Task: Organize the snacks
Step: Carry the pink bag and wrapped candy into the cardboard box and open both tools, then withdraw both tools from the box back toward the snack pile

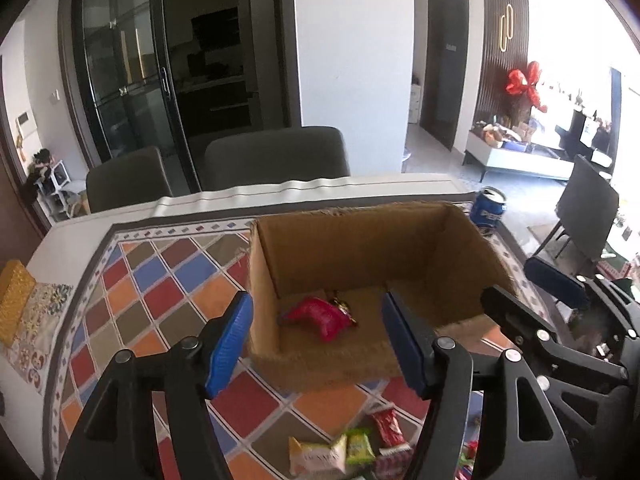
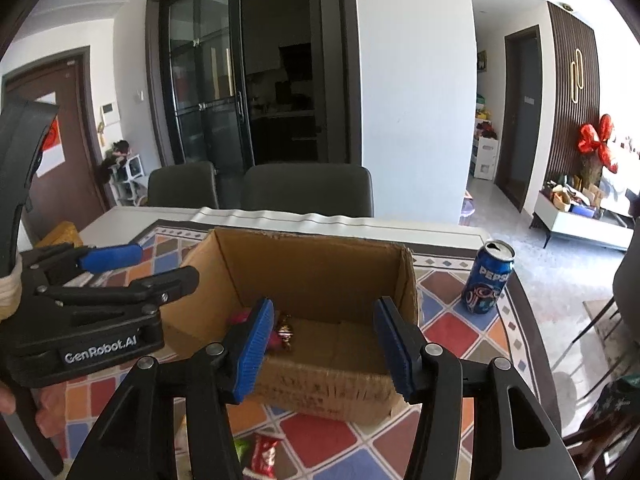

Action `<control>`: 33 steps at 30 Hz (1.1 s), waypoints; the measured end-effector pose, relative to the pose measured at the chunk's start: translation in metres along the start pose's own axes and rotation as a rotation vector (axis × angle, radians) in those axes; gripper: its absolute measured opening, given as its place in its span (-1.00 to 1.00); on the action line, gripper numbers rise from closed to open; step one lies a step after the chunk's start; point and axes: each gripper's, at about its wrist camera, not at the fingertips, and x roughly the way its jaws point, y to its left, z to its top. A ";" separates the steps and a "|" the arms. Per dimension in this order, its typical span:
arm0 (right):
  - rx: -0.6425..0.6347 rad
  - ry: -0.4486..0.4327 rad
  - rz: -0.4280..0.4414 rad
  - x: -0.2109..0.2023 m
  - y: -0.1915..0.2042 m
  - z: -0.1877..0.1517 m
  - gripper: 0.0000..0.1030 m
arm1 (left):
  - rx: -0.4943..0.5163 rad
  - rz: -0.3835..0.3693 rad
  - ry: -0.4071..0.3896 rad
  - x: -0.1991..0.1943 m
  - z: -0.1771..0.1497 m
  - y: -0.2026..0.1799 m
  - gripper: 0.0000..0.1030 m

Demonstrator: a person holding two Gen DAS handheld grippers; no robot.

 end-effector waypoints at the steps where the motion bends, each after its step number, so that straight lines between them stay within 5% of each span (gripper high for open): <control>1: 0.003 -0.001 0.000 -0.003 -0.001 -0.001 0.04 | -0.005 -0.008 -0.004 -0.004 -0.002 0.000 0.28; 14: -0.004 -0.058 -0.007 -0.059 0.011 -0.037 0.11 | -0.042 -0.043 -0.037 -0.059 -0.045 -0.007 0.35; 33: 0.002 0.032 -0.031 -0.088 -0.002 -0.113 0.13 | -0.028 -0.071 0.064 -0.056 -0.132 -0.032 0.38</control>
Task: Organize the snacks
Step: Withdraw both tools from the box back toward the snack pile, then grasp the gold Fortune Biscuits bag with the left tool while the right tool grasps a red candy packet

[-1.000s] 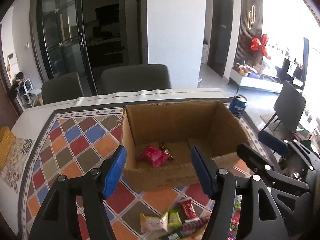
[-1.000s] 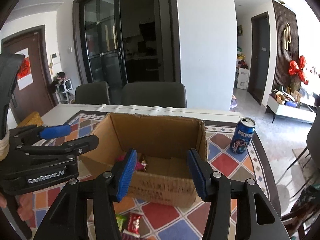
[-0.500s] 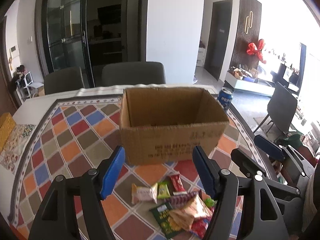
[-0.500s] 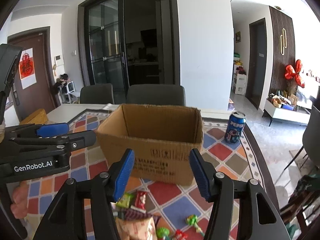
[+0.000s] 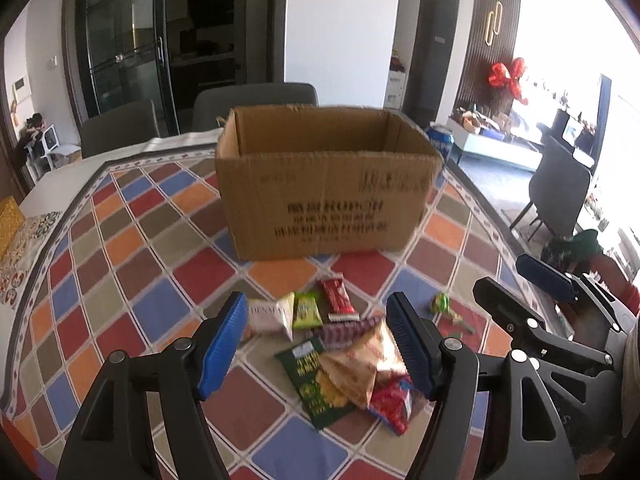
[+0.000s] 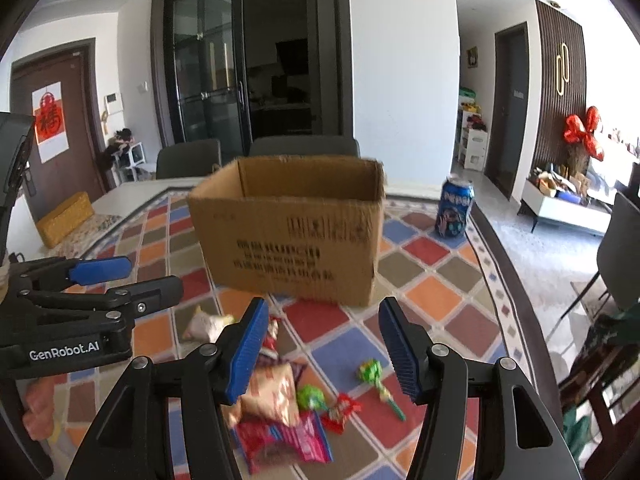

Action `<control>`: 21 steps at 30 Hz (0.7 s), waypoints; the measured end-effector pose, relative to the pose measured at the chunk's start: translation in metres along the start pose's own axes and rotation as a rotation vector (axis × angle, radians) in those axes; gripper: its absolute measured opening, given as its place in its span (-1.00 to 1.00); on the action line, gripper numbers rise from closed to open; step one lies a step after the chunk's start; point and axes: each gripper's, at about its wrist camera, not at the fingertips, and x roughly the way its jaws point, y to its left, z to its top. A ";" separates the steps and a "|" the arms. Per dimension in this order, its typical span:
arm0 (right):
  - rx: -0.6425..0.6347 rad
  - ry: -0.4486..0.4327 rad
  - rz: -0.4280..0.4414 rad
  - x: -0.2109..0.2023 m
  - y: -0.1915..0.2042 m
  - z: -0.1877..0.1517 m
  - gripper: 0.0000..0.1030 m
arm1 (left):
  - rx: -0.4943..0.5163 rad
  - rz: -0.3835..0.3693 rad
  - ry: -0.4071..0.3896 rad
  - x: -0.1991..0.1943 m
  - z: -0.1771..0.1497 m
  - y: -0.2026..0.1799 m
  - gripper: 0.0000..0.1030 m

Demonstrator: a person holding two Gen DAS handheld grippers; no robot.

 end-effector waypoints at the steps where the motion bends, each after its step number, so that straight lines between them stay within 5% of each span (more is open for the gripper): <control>1: 0.006 0.009 0.000 -0.001 -0.002 -0.005 0.13 | 0.008 0.000 0.005 0.002 -0.005 -0.002 0.38; 21: 0.129 0.141 -0.030 0.002 -0.036 -0.086 0.13 | 0.156 -0.059 0.072 0.026 -0.061 -0.038 0.38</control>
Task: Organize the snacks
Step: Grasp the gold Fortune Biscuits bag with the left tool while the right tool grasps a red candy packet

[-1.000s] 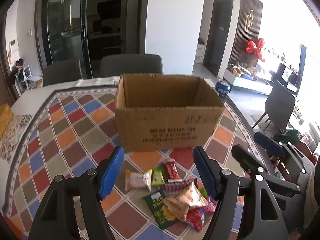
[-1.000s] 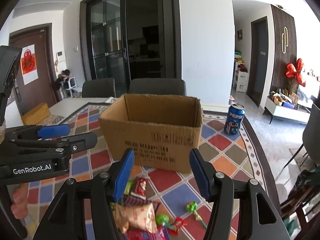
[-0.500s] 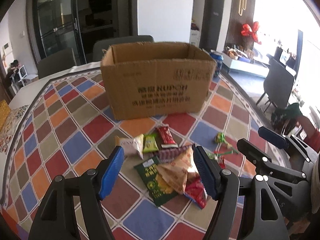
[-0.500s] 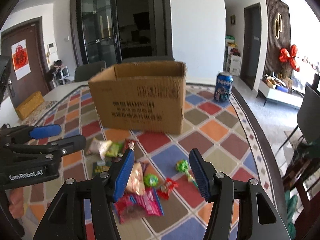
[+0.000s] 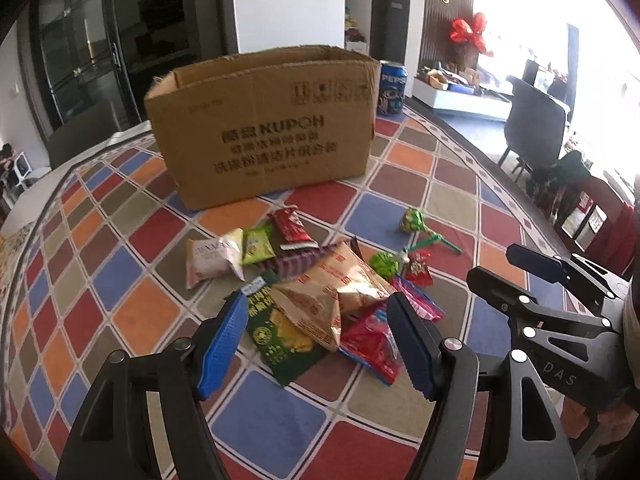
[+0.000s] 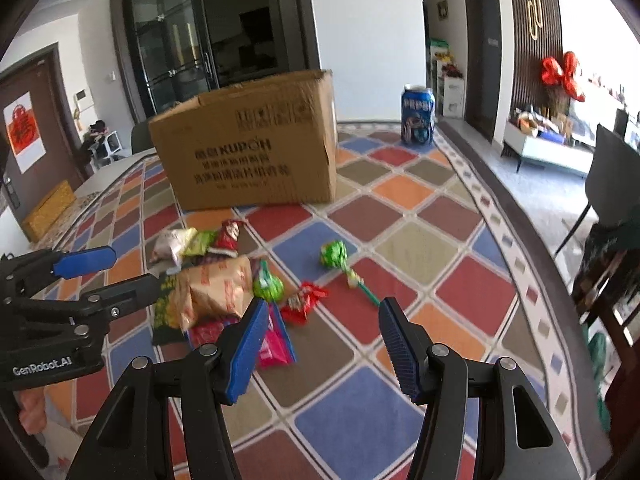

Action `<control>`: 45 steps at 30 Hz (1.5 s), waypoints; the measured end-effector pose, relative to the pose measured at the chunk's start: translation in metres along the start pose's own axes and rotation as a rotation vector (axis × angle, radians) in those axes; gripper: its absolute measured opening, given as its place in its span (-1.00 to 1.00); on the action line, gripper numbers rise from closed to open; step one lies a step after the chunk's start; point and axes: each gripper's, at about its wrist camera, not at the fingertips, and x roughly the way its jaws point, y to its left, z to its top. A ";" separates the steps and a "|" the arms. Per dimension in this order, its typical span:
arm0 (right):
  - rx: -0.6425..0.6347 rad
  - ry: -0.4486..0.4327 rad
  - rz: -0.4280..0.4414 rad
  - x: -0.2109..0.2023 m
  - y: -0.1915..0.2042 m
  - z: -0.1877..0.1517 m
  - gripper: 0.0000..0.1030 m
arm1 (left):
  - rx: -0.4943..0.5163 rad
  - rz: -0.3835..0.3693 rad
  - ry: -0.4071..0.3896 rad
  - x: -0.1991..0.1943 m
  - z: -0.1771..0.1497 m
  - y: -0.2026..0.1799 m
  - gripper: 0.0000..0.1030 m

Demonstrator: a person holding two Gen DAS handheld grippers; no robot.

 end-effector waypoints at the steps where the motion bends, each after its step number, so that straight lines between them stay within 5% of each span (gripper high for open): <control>1: 0.006 0.006 0.004 0.002 -0.001 -0.002 0.13 | 0.006 -0.006 0.003 0.003 -0.001 -0.001 0.38; 21: 0.019 0.090 0.020 0.032 0.006 -0.004 0.11 | 0.228 -0.099 0.050 0.051 0.000 0.001 0.38; 35: 0.071 0.141 0.043 0.062 0.006 0.009 -0.18 | 0.205 -0.188 0.085 0.076 0.009 0.006 0.37; 41: 0.084 0.156 0.044 0.072 0.006 0.012 -0.33 | 0.170 -0.217 0.095 0.079 0.013 0.005 -0.04; 45: 0.105 0.174 0.057 0.078 0.006 0.013 -0.37 | 0.151 -0.216 0.091 0.077 0.015 0.004 -0.15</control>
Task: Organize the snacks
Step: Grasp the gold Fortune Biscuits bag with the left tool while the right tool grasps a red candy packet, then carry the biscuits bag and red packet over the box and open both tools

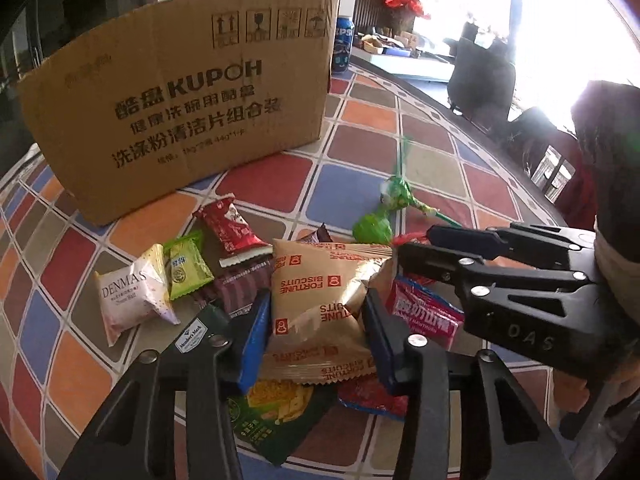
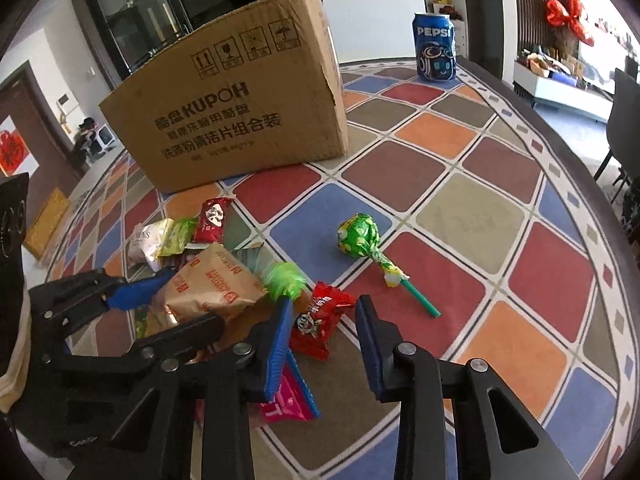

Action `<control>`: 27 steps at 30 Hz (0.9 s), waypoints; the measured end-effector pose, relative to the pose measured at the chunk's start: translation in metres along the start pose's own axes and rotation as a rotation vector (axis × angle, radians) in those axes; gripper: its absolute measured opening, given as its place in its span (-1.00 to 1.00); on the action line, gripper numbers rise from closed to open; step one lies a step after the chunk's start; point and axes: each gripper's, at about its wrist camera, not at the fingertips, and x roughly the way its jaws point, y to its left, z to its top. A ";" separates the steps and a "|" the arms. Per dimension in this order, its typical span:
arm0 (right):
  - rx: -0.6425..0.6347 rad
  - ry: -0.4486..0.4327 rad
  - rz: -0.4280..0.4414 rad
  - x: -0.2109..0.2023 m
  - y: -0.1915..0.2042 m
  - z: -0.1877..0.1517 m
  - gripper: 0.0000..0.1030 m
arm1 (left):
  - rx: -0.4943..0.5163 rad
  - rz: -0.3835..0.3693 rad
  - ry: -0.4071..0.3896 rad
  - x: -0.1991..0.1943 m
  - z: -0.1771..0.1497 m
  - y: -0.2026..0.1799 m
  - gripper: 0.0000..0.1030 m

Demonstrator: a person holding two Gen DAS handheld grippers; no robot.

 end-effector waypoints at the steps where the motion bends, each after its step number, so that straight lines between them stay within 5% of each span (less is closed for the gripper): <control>1: -0.001 0.001 -0.003 0.001 0.000 0.000 -0.39 | 0.001 0.005 -0.006 -0.001 0.000 -0.002 -0.16; 9: -0.018 0.012 -0.014 0.005 0.003 -0.001 -0.60 | -0.073 0.000 -0.036 -0.010 0.006 -0.002 -0.18; 27: -0.045 -0.138 0.013 -0.055 0.011 0.008 -0.61 | -0.147 0.037 -0.172 -0.065 0.016 -0.006 -0.18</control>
